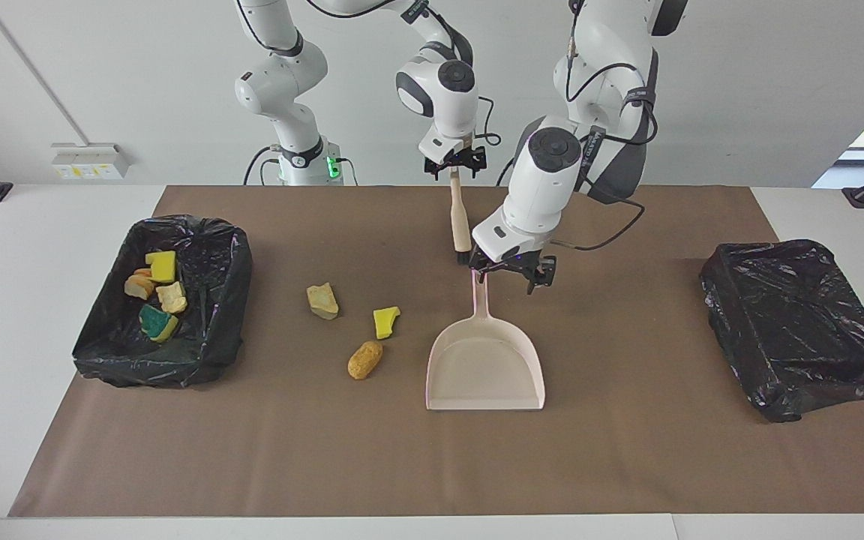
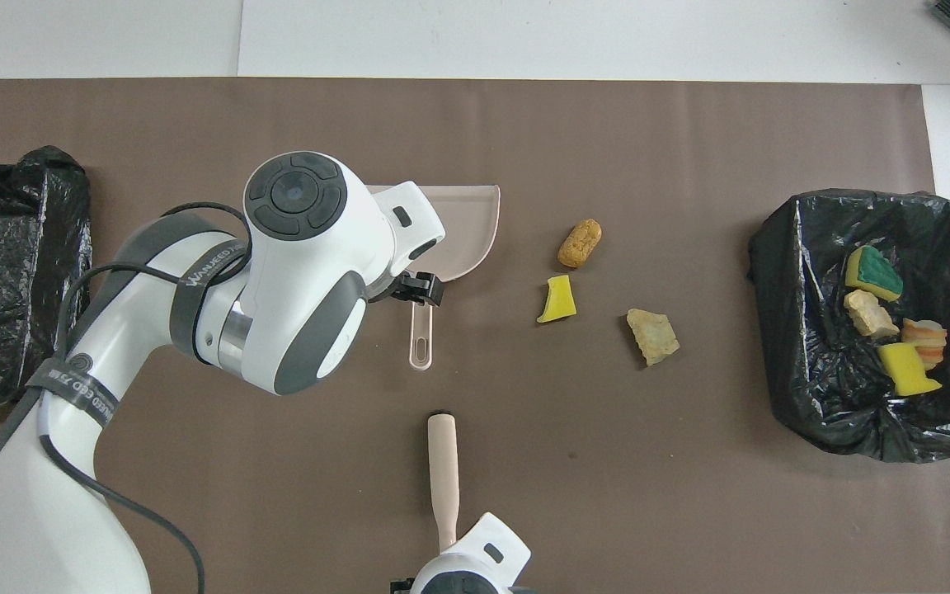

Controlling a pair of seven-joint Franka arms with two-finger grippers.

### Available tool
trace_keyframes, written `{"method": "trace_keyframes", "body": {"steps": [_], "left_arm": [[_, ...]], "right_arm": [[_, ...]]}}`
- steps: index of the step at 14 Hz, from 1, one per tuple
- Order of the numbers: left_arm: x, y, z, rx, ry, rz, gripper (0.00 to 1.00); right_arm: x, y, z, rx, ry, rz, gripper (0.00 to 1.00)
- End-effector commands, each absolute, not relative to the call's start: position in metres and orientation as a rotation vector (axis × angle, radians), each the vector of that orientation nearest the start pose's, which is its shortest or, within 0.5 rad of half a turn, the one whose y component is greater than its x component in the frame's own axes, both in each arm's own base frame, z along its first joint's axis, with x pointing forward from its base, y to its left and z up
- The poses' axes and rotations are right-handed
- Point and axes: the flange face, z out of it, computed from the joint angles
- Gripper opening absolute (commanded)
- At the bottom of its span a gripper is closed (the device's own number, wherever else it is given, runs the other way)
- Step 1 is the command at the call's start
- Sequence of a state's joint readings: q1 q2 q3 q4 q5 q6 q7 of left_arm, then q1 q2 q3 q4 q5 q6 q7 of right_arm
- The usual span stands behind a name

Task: Sweep and dump trash in bin
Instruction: 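Grasp the dustpan handle with the left gripper while the right gripper withdraws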

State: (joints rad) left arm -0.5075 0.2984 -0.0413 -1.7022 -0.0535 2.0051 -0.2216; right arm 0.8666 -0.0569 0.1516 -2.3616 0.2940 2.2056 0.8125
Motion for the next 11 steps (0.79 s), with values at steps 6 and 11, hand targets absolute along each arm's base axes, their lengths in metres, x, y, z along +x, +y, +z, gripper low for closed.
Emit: {"method": "trace_keyframes", "body": {"steps": [6,11], "left_arm": [[0.533,-0.351,0.374,-3.183,0.431,-0.029,1.00],[0.529,-0.373,0.349,-3.153,0.490,-0.030,1.00]], "right_arm": [[0.245,0.410,0.335,-3.049,0.020,0.351,0.00],[0.255,0.404,0.355,-3.089,0.013,0.401,0.00]]}}
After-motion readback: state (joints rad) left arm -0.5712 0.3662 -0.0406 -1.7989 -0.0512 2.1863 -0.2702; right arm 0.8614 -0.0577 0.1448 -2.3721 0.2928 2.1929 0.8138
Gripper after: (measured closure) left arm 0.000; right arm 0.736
